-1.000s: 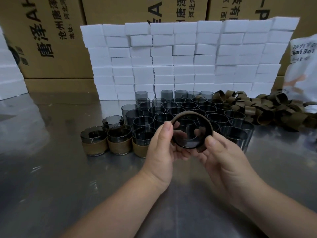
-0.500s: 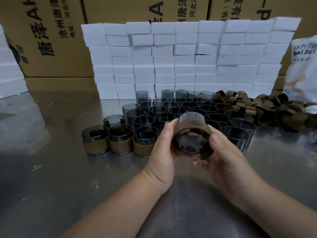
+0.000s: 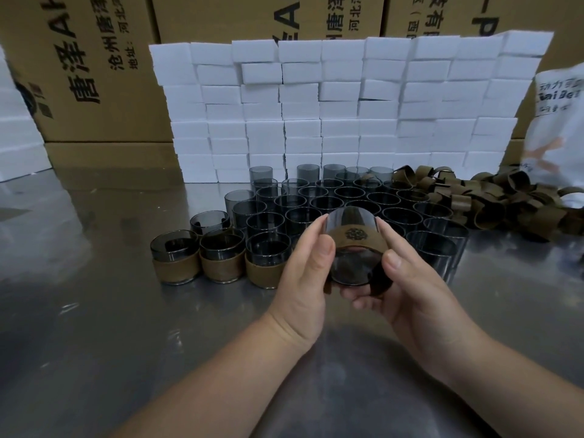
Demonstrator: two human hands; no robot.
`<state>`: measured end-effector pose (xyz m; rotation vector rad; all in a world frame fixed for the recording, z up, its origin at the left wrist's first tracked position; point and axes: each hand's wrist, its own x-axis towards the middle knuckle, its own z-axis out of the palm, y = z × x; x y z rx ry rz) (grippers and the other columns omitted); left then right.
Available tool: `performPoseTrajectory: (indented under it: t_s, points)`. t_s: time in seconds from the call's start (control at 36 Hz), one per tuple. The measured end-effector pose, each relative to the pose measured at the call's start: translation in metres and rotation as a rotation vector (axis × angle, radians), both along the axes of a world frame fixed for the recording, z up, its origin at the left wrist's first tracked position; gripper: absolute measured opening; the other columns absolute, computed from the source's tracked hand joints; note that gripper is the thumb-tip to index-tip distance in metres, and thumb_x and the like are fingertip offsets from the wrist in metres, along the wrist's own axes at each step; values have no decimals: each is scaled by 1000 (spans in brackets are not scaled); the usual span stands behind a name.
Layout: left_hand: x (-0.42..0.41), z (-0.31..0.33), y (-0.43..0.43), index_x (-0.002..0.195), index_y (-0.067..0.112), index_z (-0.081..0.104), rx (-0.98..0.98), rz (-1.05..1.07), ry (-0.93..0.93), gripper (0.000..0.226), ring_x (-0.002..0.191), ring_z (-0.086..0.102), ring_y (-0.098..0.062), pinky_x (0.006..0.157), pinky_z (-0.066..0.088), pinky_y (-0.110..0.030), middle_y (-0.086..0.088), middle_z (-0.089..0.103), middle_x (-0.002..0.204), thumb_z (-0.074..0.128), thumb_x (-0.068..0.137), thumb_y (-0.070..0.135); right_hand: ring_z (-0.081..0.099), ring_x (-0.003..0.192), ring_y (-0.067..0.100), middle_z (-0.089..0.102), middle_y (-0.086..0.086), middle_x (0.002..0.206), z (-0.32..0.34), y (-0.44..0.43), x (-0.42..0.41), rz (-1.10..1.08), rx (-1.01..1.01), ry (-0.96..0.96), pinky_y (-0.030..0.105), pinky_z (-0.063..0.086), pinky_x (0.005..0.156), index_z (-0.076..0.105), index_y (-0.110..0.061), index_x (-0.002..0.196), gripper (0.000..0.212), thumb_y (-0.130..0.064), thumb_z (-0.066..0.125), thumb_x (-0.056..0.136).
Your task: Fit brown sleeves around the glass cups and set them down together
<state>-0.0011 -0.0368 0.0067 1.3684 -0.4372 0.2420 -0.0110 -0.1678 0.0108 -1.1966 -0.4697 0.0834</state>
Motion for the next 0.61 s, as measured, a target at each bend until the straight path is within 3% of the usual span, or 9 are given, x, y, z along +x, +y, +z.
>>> performPoseTrajectory:
  t_s: [0.08, 0.14, 0.25, 0.33, 0.44, 0.5, 0.61]
  points:
    - [0, 1, 0, 105, 46, 64, 23, 9, -50, 58, 99, 63, -9, 86, 47, -34, 9, 70, 102, 55, 61, 82, 65, 68, 20, 70, 8, 96, 0, 0, 0, 4, -9, 0, 24, 50, 55, 54, -39, 122, 90, -62, 84, 41]
    - [0, 2, 1, 102, 51, 64, 30, 13, -72, 49, 95, 63, -5, 81, 48, -27, 12, 70, 99, 53, 64, 80, 65, 69, 19, 69, 8, 97, 1, 0, -1, 5, -23, -1, 24, 50, 55, 51, -35, 129, 96, -62, 83, 42]
    - [2, 0, 2, 104, 43, 65, 21, 24, -98, 57, 96, 63, -8, 83, 46, -34, 9, 70, 99, 53, 64, 81, 65, 69, 18, 69, 7, 98, 0, 0, 0, 2, -33, -7, 23, 50, 56, 48, -33, 132, 100, -63, 82, 43]
    - [3, 0, 2, 104, 42, 66, 23, 37, -111, 57, 95, 63, -10, 81, 47, -31, 8, 70, 98, 52, 65, 81, 64, 68, 18, 69, 8, 97, 0, 0, -1, 7, -45, -16, 23, 50, 55, 47, -31, 134, 99, -59, 82, 46]
    - [4, -1, 2, 103, 40, 66, 11, 37, -103, 59, 90, 64, -13, 79, 46, -34, 5, 70, 96, 53, 63, 82, 64, 68, 18, 70, 6, 95, -2, -1, -1, 19, -43, -34, 23, 50, 55, 54, -38, 124, 71, -48, 75, 57]
    - [5, -1, 1, 106, 31, 66, 12, 41, -107, 67, 86, 63, -15, 77, 45, -36, 1, 70, 95, 53, 64, 81, 64, 68, 17, 70, 5, 95, -2, -2, 0, 33, -42, -45, 23, 50, 55, 62, -45, 114, 61, -50, 78, 55]
    - [5, -2, 1, 112, 18, 62, 17, 48, -100, 81, 73, 59, -17, 71, 43, -37, -4, 68, 93, 53, 64, 82, 63, 68, 15, 70, 4, 93, -2, -2, -1, 50, -35, -66, 22, 50, 56, 64, -49, 109, 64, -64, 80, 49]
